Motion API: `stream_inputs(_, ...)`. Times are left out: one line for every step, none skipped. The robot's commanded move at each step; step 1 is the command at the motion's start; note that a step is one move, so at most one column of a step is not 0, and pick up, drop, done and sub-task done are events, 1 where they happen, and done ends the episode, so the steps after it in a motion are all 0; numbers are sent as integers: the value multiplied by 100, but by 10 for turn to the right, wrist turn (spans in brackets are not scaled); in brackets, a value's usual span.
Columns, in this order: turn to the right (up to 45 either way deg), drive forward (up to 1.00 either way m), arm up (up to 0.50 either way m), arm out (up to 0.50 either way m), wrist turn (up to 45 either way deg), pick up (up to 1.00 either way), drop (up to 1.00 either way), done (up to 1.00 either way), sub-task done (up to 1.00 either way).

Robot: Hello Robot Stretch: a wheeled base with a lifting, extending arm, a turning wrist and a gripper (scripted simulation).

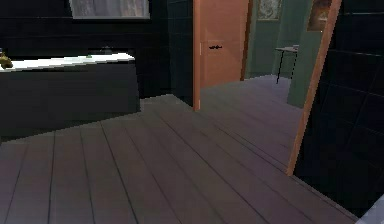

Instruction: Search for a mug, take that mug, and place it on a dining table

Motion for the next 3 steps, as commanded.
stream_inputs(0, 0, 0, 0, 390, 0, 0, 0, 0)
stream_inputs(0, 0, -10, 0, 0, 0, 0, 0, 0)
stream_inputs(0, 0, -32, 0, 0, 0, 0, 0, 0)
